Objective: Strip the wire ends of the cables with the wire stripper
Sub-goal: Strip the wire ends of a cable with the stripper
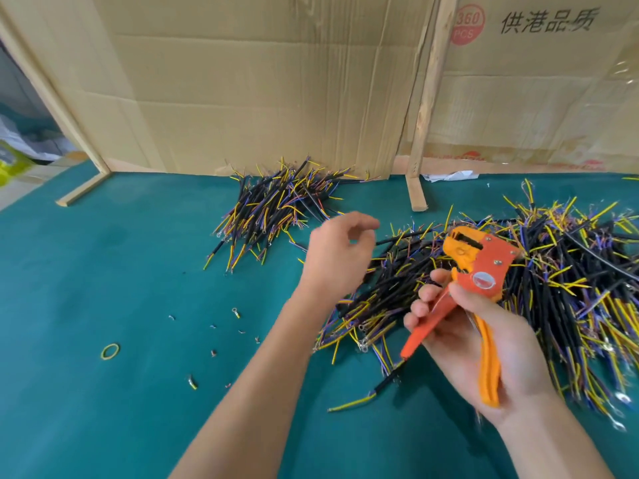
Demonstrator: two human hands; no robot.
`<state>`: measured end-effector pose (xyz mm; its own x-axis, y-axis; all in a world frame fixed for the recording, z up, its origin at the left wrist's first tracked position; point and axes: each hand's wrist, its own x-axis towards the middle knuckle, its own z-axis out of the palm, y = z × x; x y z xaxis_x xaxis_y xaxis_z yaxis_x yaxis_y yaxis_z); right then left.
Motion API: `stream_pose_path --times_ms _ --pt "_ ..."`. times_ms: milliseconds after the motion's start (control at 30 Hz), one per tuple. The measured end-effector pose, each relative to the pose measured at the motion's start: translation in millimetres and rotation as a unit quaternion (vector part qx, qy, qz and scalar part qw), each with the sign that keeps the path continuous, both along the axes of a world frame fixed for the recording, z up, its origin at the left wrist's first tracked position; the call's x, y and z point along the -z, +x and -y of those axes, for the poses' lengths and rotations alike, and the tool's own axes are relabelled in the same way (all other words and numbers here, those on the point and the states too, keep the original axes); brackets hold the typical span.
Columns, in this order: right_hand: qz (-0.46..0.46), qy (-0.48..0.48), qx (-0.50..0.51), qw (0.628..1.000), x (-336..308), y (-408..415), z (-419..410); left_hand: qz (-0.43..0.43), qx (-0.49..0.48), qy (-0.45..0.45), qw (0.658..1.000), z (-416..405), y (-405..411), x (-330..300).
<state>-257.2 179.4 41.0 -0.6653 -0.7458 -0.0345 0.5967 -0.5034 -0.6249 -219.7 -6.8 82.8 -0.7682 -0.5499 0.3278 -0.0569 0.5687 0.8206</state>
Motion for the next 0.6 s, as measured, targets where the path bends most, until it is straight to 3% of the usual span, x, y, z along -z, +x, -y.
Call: stream_pose_path --times_ms 67,133,200,267,367,600 --pt "0.004 0.008 0.001 1.000 3.5 1.1 3.3 0.029 -0.142 -0.097 0.985 41.2 -1.1 -2.8" --pt "-0.001 0.005 -0.017 1.000 5.7 4.2 5.1 0.130 -0.256 -0.133 0.949 88.0 6.5 3.0" --pt "-0.012 0.011 -0.032 0.999 5.7 8.0 6.3 0.268 -0.303 -0.168 0.899 121.4 20.6 16.3" --pt "-0.014 0.023 -0.038 0.999 5.0 11.9 9.5 0.311 -0.291 -0.185 0.886 137.1 30.0 30.0" --pt "-0.007 0.030 -0.041 0.999 4.2 15.5 13.1 0.266 -0.294 -0.171 0.902 145.2 32.4 35.2" --pt "-0.017 0.048 -0.046 0.998 3.3 15.7 10.6 0.133 -0.373 0.001 0.918 128.3 54.1 19.5"
